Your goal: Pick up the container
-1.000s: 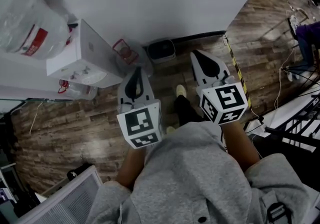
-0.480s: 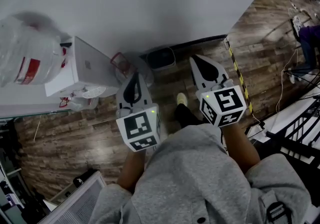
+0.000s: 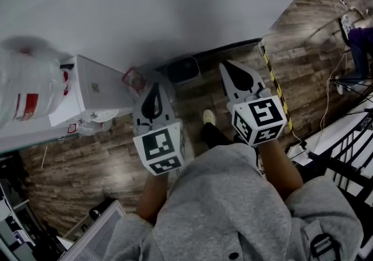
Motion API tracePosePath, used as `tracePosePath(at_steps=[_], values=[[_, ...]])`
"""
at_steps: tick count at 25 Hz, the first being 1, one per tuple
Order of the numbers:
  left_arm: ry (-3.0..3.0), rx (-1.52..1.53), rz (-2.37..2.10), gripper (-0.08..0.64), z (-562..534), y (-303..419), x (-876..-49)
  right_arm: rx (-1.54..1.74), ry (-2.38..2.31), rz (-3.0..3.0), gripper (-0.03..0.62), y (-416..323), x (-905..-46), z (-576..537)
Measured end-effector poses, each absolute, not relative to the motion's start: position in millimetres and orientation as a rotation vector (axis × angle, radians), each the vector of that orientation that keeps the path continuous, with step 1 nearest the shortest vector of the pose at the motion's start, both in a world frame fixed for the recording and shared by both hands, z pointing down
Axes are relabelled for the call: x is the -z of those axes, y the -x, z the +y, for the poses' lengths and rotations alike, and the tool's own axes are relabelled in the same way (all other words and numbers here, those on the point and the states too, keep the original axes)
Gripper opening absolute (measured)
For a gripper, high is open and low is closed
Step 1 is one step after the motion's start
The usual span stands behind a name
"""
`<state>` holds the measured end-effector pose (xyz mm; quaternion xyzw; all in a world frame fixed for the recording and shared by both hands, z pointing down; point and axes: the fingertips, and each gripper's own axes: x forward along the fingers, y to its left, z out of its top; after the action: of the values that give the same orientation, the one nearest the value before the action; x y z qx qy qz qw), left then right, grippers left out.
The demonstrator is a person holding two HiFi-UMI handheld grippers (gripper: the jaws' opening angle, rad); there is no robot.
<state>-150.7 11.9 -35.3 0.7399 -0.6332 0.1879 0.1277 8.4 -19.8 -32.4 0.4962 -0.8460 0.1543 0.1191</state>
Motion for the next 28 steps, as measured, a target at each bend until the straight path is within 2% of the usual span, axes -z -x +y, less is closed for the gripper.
tracePosePath(at_steps=[28], values=[[-2.224, -0.735, -1.694, 0.014, -90, 71, 6, -0.553, -1.515, -2.429, 0.025, -84, 8, -116]])
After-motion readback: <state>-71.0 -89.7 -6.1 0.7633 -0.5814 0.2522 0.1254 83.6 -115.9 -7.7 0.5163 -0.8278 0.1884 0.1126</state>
